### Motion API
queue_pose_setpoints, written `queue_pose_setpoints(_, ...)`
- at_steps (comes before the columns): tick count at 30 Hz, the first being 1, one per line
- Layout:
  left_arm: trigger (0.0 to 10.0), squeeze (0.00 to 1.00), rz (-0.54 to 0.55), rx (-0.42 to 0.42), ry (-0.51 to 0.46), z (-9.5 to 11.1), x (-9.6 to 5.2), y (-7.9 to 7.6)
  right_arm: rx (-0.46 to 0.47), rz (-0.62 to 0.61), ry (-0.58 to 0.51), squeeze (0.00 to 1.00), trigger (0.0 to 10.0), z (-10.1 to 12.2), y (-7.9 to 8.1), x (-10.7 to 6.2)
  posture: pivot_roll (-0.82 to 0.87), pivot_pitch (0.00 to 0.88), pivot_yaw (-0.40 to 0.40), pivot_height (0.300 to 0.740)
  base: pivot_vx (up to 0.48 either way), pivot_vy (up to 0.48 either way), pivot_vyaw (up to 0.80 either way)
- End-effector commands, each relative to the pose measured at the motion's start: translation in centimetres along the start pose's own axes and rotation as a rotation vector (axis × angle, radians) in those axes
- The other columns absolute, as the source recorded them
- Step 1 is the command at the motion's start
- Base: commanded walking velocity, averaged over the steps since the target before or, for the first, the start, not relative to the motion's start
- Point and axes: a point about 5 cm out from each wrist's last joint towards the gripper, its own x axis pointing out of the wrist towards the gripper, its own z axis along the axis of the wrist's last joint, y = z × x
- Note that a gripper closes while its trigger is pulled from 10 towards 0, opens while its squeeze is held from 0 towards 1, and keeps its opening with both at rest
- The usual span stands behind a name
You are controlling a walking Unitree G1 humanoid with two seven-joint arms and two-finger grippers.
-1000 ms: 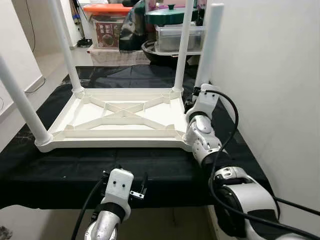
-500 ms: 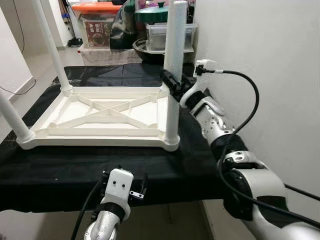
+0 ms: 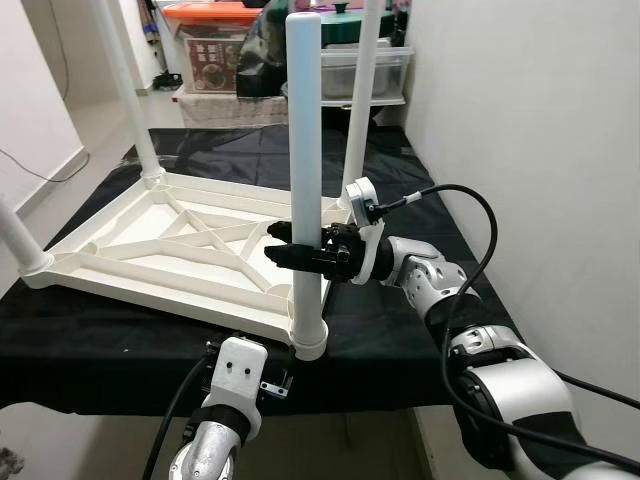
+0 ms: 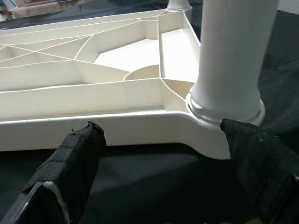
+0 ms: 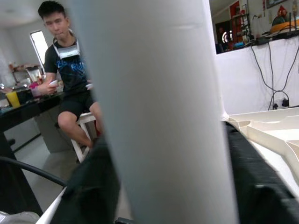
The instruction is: Building children table
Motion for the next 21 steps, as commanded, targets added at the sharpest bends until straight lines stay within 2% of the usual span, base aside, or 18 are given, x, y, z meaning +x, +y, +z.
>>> queue_pose_setpoints(1,10.0,0.00,-0.006,0.006,0.015,-0.4,0.0,-0.2,-0.025,0.005,0.041,0.00,0.0,-0.5,0.1,0.9,0.00,0.000,-0.024,0.734,0.000,0.000,0.00)
queue_pose_setpoints(3,10.0,0.00,-0.006,0.006,0.014,-0.4,-0.1,-0.2,-0.072,-0.130,0.042,0.00,0.0,-0.7,-0.6,1.1,0.00,0.000,-0.026,0.734,0.000,0.000,0.00)
queue_pose_setpoints(4,10.0,0.00,-0.006,0.006,0.014,-0.4,-0.1,-0.2,-0.072,-0.130,0.042,0.00,0.0,-0.7,-0.6,1.1,0.00,0.000,-0.026,0.734,0.000,0.000,0.00)
queue_pose_setpoints(5,10.0,0.00,-0.006,0.006,0.015,-0.4,-0.1,-0.2,-0.091,-0.184,0.039,0.00,0.0,-0.7,-0.9,1.1,0.00,0.000,-0.026,0.734,0.000,0.000,0.00)
queue_pose_setpoints(7,10.0,0.00,-0.005,0.006,0.016,-0.4,-0.1,-0.1,-0.123,-0.488,0.033,0.00,0.0,-0.5,-2.4,0.7,0.00,0.000,-0.024,0.734,0.000,0.000,0.00)
queue_pose_setpoints(8,10.0,0.00,-0.005,0.005,0.016,-0.4,-0.1,-0.1,-0.133,-0.601,0.030,0.00,0.0,-0.4,-2.9,0.5,0.00,0.000,-0.024,0.734,0.000,0.000,0.00)
queue_pose_setpoints(10,10.0,0.00,-0.005,0.005,0.016,-0.4,-0.2,-0.1,-0.142,-0.688,0.029,0.00,0.0,-0.4,-3.3,0.2,0.00,0.000,-0.024,0.734,0.000,0.000,0.00)
queue_pose_setpoints(11,10.0,0.00,-0.006,0.006,0.016,-0.5,-0.2,-0.1,-0.130,-0.894,0.015,0.00,0.0,-0.3,-4.1,-1.0,0.00,0.000,-0.019,0.734,0.000,0.000,0.00)
queue_pose_setpoints(12,10.0,0.00,-0.006,0.006,0.016,-0.5,-0.2,-0.1,-0.130,-0.894,0.015,0.00,0.0,-0.3,-4.1,-1.0,0.00,0.000,-0.019,0.734,0.000,0.000,0.00)
queue_pose_setpoints(13,10.0,0.00,-0.008,0.006,0.017,-0.5,-0.2,-0.1,-0.120,-1.049,0.006,0.00,0.0,-0.3,-4.6,-2.0,0.00,0.000,-0.019,0.734,0.000,0.000,0.00)
queue_pose_setpoints(14,10.0,0.00,-0.009,0.006,0.018,-0.5,-0.1,-0.1,-0.128,-1.304,0.013,0.00,0.0,-0.5,-5.1,-4.1,0.00,0.000,-0.019,0.734,0.000,0.000,0.00)
queue_pose_setpoints(15,10.0,0.00,-0.009,0.006,0.018,-0.5,-0.1,-0.1,-0.128,-1.304,0.013,0.00,0.0,-0.5,-5.1,-4.1,0.00,0.000,-0.019,0.734,0.000,0.000,0.00)
queue_pose_setpoints(16,10.0,0.00,-0.010,0.007,0.019,-0.5,-0.1,-0.1,-0.139,-1.521,0.016,0.00,0.0,-0.6,-5.2,-6.0,0.00,0.000,-0.019,0.734,0.000,0.000,0.00)
queue_pose_setpoints(17,10.0,0.00,-0.011,0.008,0.021,-0.5,-0.1,-0.1,-0.138,-1.662,0.007,0.00,0.0,-0.7,-5.2,-7.4,0.00,0.000,-0.019,0.734,0.000,0.000,0.00)
queue_pose_setpoints(19,10.0,0.00,-0.011,0.008,0.021,-0.5,-0.1,-0.1,-0.138,-1.662,0.007,0.00,0.0,-0.7,-5.2,-7.4,0.00,0.000,-0.019,0.734,0.000,0.000,0.00)
queue_pose_setpoints(20,10.0,0.00,-0.010,0.008,0.021,-0.5,-0.1,-0.1,-0.132,-1.782,-0.019,0.00,0.0,-0.9,-5.0,-8.4,0.00,0.000,-0.021,0.734,0.000,0.000,0.00)
queue_pose_setpoints(21,10.0,0.00,-0.010,0.008,0.021,-0.5,-0.1,-0.1,-0.132,-1.782,-0.019,0.00,0.0,-0.9,-5.0,-8.4,0.00,0.000,-0.021,0.734,0.000,0.000,0.00)
